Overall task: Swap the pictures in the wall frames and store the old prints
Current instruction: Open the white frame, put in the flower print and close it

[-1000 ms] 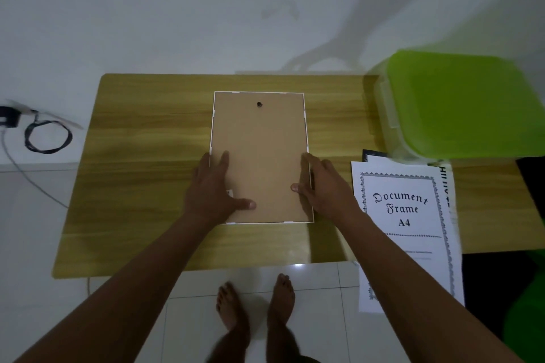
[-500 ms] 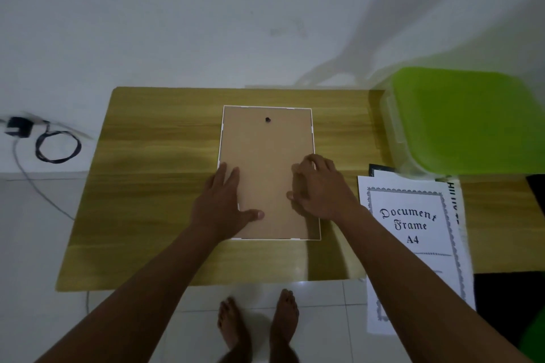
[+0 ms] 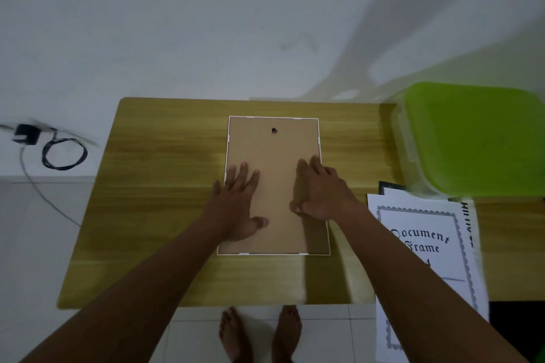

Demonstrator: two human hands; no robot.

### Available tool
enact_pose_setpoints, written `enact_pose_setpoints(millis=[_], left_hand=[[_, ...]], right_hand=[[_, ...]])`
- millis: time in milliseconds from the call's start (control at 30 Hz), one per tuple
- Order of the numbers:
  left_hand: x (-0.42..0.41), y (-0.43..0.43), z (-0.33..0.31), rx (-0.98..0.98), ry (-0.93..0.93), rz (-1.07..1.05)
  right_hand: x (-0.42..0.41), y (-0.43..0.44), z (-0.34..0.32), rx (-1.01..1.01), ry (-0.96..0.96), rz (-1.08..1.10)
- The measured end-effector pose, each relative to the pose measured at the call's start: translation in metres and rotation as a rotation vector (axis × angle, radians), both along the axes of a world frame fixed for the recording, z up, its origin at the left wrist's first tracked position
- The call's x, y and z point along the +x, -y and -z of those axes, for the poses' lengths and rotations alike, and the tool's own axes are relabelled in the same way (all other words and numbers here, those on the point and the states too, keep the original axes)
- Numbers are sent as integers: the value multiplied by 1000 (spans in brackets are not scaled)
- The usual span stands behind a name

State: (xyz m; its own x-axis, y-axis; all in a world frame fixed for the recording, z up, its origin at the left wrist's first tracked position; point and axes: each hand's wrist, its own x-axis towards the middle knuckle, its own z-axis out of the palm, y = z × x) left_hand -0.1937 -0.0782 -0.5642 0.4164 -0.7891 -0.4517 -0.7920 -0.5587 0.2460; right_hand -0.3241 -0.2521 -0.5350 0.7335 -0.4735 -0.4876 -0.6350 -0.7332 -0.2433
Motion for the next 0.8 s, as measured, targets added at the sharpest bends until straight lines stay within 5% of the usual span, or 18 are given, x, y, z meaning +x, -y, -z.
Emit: enact_pose_setpoints(millis=[133, 267, 800], left_hand=[[6, -4, -7, -322, 2, -273], [12, -8, -11, -266, -15, -632], [27, -26, -22, -573, -721, -885]], right_hand=[[4, 6, -5, 27, 83, 100], [6, 1, -6, 112, 170, 295], [1, 3, 1, 422, 394, 590]])
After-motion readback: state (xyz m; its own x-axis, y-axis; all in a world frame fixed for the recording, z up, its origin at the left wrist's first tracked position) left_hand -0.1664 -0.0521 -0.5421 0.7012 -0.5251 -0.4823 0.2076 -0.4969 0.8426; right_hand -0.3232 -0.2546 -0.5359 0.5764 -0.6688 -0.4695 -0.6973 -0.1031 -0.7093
